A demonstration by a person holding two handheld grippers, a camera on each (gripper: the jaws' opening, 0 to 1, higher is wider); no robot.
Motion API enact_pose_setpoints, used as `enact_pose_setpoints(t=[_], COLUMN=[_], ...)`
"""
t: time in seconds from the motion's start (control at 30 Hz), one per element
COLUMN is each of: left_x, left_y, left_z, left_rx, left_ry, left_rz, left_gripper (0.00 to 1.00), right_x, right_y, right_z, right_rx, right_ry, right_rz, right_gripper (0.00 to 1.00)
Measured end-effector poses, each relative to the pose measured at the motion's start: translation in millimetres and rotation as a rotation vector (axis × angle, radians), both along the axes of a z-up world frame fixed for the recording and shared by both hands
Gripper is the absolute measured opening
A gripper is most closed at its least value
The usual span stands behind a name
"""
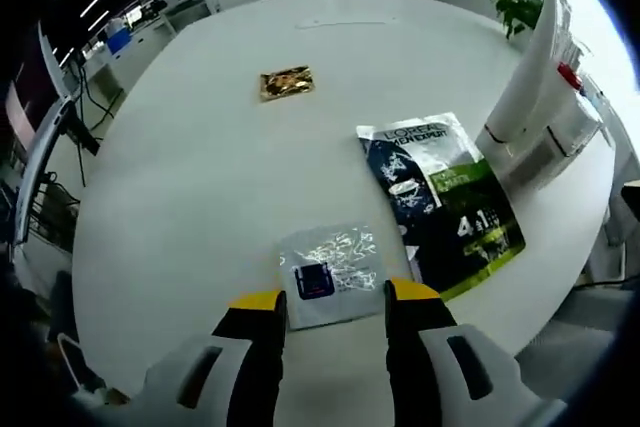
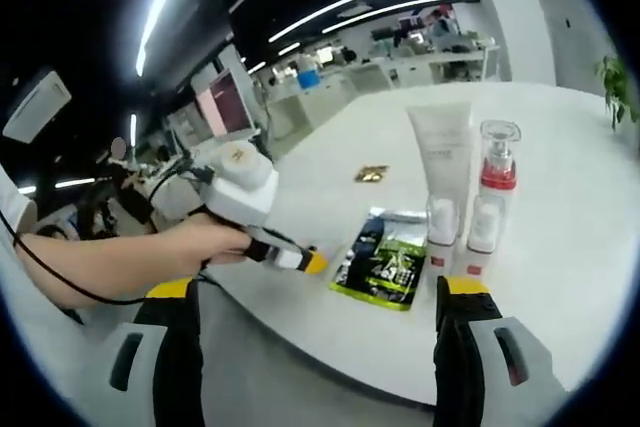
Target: Arrange the skincare products in the storage area until every visible bottle or jar stands upright without overlapping.
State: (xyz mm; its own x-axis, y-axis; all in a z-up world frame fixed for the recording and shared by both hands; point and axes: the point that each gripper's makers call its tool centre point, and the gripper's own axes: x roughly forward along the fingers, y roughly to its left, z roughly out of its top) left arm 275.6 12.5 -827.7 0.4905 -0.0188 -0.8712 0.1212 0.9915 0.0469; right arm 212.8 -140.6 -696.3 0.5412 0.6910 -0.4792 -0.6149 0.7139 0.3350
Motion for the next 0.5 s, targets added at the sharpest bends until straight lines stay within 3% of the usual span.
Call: enact_pose_setpoints(t=[0.5], left_x=[-4.0], left_y=[2.4], left_z=[-0.1], left_rx=[-0.003], left_ry=[-0.003], left_rz=[-0.007], left_gripper=[0.45], right_x=[-1.5], right_y=[1.0], right_z=[-2.0], right_rx=[0.005], right_ry=[0.016], right_rz=[0.009], right_gripper=[0.97])
